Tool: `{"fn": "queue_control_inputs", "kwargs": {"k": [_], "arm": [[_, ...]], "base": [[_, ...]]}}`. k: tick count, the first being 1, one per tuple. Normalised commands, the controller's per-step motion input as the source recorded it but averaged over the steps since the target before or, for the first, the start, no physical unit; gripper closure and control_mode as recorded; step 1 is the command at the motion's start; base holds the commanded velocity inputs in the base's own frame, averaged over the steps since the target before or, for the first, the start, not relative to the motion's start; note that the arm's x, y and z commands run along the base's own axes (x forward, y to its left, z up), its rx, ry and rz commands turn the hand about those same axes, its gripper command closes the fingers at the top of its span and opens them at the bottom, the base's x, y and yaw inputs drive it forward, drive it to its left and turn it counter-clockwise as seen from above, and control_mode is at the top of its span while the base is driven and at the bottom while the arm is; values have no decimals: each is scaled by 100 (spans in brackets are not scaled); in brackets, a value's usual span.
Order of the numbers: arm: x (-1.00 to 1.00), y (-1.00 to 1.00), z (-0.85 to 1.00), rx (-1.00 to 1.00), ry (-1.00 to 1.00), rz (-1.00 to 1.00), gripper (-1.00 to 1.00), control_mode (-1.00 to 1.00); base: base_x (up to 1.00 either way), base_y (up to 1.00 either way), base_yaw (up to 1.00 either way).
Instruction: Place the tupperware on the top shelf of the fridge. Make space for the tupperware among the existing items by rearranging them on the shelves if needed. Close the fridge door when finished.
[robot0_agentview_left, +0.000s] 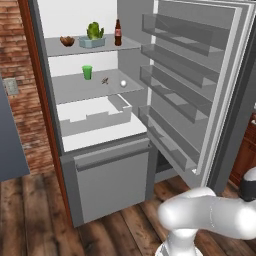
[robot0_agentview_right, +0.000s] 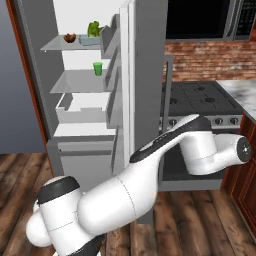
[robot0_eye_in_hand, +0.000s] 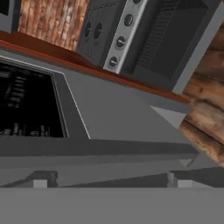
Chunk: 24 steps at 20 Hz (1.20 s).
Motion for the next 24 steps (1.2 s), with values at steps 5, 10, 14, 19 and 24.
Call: {"fn": "queue_control_inputs", "kwargs": {"k": [5,10,14,19,24], "arm": [[52,0,-4,19,0,3,-100,-100],[78,0,-3,20,0,4,-100,-100],[73,-1,-3,21,0,2,-100,-100],[63,-7,0,17,0,0,-100,-100],[63,0,-6,9,1,1,-100,-100]], "base": [[0,0,0],[0,0,0],[0,0,0],[0,0,0],[0,0,0]]}}
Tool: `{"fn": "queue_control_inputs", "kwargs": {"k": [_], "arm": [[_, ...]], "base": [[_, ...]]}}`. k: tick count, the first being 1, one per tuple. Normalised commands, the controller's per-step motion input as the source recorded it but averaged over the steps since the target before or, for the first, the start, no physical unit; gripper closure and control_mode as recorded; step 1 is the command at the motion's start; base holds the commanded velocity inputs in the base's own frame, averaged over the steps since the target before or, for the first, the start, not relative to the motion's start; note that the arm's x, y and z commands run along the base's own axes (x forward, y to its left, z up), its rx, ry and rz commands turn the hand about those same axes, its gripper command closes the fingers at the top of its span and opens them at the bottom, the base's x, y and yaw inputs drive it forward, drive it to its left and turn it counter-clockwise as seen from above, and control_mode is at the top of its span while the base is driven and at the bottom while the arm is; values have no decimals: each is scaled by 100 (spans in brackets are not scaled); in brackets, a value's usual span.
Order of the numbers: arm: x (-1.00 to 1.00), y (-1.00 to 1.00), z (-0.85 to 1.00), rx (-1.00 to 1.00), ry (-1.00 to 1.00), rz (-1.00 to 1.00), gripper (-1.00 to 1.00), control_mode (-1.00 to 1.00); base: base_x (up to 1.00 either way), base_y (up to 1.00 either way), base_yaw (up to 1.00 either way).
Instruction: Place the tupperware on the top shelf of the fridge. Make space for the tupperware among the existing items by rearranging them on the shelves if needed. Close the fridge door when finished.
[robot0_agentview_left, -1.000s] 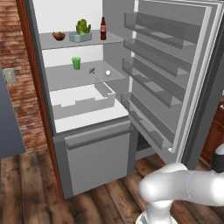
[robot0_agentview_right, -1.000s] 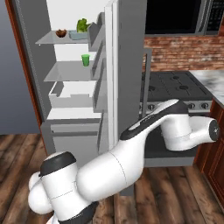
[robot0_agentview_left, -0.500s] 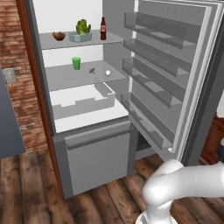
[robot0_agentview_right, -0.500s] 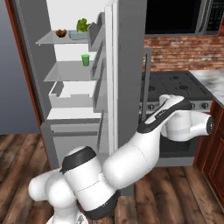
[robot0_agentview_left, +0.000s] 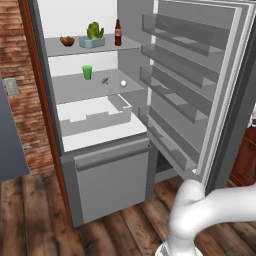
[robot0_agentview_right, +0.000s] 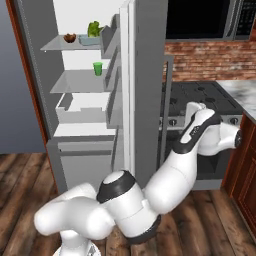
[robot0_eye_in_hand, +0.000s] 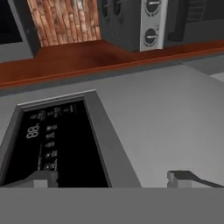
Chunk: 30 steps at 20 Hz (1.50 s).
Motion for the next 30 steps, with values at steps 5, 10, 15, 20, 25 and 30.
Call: {"fn": "queue_control_inputs", "kwargs": {"k": [5,10,15,20,25,30], "arm": [[75,0,-5,9,1,5,-100,-100],[33,2,-5,3,8,18,-100,-100],[-8,36,-18,0,12,30,-100,-100],[-39,79,-22,0,4,32,-100,-100],[-68,95,-34,0,-6,31,-100,-100],[-86,96,-30,0,-17,28,-100,-100]], "base": [[0,0,0],[0,0,0],[0,0,0],[0,0,0],[0,0,0],[0,0,0]]}}
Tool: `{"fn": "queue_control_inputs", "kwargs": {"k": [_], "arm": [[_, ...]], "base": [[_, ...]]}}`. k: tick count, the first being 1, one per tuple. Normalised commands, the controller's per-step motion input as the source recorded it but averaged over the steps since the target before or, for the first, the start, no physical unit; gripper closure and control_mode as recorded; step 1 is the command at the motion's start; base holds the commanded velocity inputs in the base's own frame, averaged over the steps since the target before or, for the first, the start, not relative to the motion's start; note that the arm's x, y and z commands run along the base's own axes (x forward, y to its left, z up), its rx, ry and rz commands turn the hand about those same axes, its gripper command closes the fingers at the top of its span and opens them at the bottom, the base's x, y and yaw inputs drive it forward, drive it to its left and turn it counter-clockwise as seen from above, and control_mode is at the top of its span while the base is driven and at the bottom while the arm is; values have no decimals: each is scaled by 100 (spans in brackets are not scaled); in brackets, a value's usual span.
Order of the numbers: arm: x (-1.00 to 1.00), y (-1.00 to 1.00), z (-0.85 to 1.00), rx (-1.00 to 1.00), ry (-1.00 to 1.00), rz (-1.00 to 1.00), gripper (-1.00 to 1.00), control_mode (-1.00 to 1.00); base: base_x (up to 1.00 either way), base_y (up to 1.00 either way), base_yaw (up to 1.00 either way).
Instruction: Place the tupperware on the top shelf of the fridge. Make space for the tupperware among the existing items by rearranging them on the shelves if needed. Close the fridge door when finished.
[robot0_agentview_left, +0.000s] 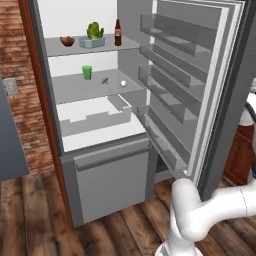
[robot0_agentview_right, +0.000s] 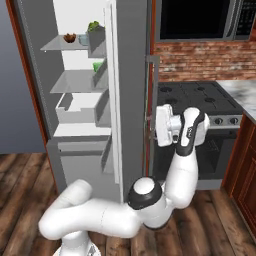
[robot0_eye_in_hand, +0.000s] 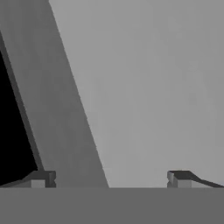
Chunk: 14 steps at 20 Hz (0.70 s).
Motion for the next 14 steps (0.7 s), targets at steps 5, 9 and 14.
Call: {"fn": "queue_control_inputs", "kwargs": {"k": [5,9,14], "arm": [[-83,100,-20,0,-21,24,-100,-100],[-26,100,2,0,-21,12,-100,-100],[0,82,43,0,-14,0,-100,-100]], "base": [[0,0,0],[0,0,0],[0,0,0]]}}
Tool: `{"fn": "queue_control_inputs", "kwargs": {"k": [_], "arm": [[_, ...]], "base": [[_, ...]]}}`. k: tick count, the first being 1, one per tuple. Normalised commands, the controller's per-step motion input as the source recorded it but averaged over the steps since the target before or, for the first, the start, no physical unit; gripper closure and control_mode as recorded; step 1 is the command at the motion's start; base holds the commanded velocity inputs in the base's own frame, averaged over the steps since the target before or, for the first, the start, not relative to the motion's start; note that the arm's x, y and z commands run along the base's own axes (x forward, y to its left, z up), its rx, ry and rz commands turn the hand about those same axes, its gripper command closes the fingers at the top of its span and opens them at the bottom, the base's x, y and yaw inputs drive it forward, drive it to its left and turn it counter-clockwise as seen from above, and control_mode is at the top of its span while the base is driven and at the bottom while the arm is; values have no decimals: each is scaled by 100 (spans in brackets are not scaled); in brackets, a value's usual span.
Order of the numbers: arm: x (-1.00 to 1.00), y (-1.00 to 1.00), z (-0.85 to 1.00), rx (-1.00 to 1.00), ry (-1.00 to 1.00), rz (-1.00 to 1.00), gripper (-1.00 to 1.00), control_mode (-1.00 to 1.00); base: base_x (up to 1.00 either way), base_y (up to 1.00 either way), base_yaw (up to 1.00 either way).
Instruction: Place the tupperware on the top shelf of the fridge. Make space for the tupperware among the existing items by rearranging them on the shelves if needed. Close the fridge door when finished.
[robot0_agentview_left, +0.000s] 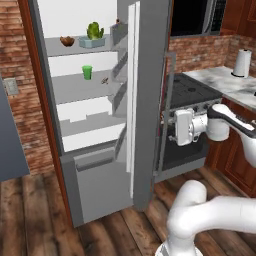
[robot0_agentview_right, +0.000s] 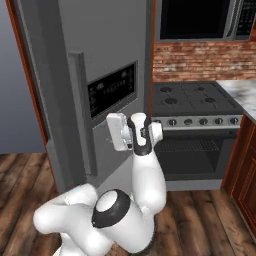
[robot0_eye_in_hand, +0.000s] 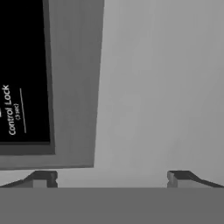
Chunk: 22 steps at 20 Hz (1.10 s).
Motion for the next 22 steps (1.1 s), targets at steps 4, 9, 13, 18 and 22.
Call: {"fn": "queue_control_inputs", "kwargs": {"k": [4,9,13,18,22], "arm": [[16,74,66,0,-8,0,-100,-100],[12,65,69,0,-8,-9,-100,-100],[2,52,19,-5,-5,-29,-100,-100],[12,27,-39,-3,-15,-31,-100,-100],[39,34,-44,-3,-17,-33,-100,-100]], "base": [[0,0,0],[0,0,0],[0,0,0],[0,0,0],[0,0,0]]}}
